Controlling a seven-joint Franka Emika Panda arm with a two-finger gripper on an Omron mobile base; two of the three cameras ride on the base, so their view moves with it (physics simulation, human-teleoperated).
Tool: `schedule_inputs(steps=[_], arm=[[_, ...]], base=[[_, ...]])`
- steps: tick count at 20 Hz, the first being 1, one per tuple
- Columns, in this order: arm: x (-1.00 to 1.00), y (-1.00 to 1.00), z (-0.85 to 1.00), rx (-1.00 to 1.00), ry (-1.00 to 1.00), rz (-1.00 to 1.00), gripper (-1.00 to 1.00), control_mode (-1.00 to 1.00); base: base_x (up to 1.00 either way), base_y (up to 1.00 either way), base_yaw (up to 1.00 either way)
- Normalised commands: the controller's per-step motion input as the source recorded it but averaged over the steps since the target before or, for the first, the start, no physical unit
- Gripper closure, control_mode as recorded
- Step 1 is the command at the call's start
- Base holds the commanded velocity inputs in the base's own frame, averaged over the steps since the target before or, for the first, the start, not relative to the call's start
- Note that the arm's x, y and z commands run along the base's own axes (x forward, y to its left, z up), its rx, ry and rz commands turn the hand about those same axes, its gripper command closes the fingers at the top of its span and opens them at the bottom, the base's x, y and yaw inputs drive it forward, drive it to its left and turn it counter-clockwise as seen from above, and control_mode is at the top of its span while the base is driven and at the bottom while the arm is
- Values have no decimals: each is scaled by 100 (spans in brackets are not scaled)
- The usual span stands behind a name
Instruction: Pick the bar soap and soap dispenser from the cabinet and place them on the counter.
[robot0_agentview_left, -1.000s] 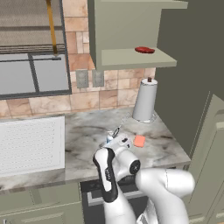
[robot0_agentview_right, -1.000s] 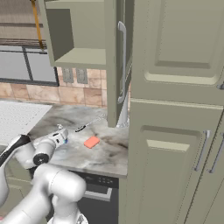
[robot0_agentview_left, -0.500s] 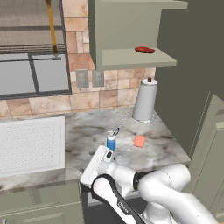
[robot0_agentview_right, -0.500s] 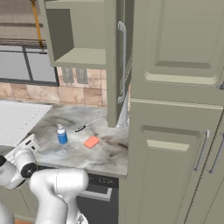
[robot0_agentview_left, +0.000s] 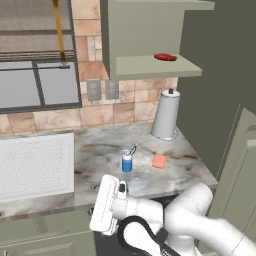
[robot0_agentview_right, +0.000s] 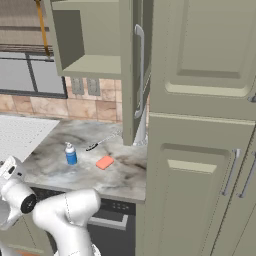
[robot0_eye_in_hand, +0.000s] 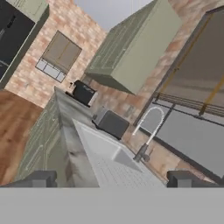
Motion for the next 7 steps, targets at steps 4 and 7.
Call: schedule_inputs(steps=[4, 7], arm=[[-21, -31, 100, 8, -16, -10, -100, -100], [-11, -30, 100, 10, -11, -14, -100, -100]], base=[[0, 0, 0], [0, 0, 0]])
